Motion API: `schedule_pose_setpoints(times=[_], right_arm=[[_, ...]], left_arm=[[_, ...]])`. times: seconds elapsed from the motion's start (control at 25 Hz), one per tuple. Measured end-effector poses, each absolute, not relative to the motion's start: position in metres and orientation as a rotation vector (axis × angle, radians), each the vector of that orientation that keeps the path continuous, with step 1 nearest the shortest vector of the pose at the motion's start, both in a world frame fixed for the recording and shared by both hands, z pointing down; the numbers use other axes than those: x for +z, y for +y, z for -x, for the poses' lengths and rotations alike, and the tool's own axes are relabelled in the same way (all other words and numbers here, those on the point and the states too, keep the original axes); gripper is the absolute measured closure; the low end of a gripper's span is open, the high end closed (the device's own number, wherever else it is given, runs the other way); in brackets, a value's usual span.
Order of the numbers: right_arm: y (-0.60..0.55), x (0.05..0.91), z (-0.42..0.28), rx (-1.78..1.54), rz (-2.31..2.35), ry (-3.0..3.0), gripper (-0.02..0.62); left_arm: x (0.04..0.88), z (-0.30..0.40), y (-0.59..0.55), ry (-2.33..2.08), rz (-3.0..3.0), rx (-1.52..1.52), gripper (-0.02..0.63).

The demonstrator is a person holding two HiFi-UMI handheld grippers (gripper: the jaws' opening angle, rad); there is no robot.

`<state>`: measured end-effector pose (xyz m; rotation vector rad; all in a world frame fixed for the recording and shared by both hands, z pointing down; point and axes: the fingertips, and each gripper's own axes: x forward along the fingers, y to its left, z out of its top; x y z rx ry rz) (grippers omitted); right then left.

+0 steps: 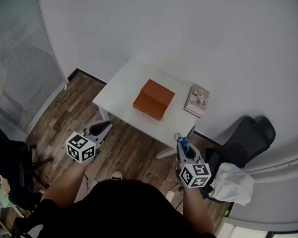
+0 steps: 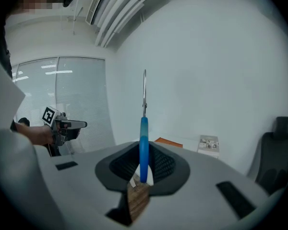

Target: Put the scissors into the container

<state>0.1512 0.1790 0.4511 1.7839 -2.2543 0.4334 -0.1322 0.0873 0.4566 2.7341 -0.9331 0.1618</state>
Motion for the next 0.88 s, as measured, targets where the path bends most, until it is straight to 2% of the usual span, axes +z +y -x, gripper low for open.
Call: schedule_pose_setpoints(times=[0.44,0.88], right_arm=[[0.141,0.449,-0.107,0.456,-1.870,-2.196,0.549],[0.123,0.445,-0.092,0.452,-1.913,-2.163,0.550]], left_arm=[[0.466,0.167,0.037,-0.839,-2.745,0.156,0.561],[0.454,0.188,0.012,-0.870,-2.783,0.150,0.561]])
